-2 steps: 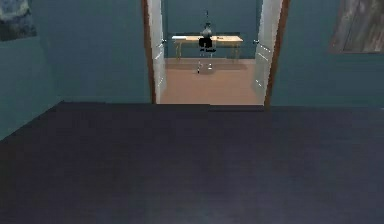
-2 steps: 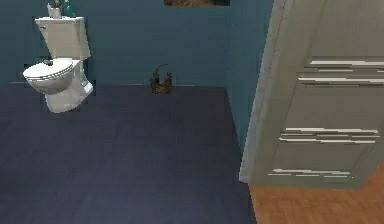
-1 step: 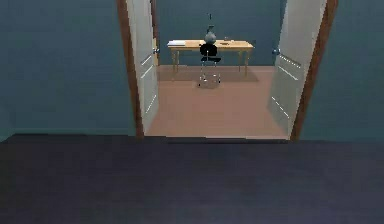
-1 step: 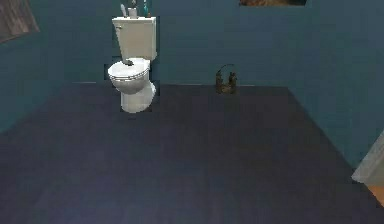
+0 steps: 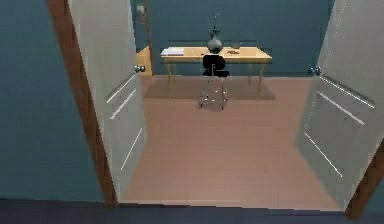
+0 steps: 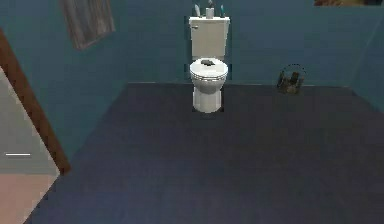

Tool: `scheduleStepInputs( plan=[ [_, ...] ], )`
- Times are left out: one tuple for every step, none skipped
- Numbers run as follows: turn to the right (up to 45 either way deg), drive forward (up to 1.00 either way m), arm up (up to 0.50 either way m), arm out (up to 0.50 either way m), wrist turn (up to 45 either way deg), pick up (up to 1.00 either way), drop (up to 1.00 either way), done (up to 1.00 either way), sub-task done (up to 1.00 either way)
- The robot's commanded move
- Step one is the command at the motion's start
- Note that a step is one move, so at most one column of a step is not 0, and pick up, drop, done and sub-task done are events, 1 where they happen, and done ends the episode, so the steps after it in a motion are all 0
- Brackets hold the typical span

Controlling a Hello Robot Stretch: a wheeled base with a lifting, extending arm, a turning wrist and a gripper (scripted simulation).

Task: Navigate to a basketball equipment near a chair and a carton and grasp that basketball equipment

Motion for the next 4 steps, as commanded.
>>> scheduleStepInputs(
  plan=[
    [0.0, 1.0, 0.0, 0.0, 0.0, 0.0, 0.0, 0.0, 0.0],
    [0.0, 0.85, 0.0, 0.0, 0.0, 0.0, 0.0, 0.0, 0.0],
    [36.0, 0.0, 0.0, 0.0, 0.0, 0.0, 0.0, 0.0, 0.0],
    [0.0, 0.05, 0.0, 0.0, 0.0, 0.0, 0.0, 0.0, 0.0]
  ],
)
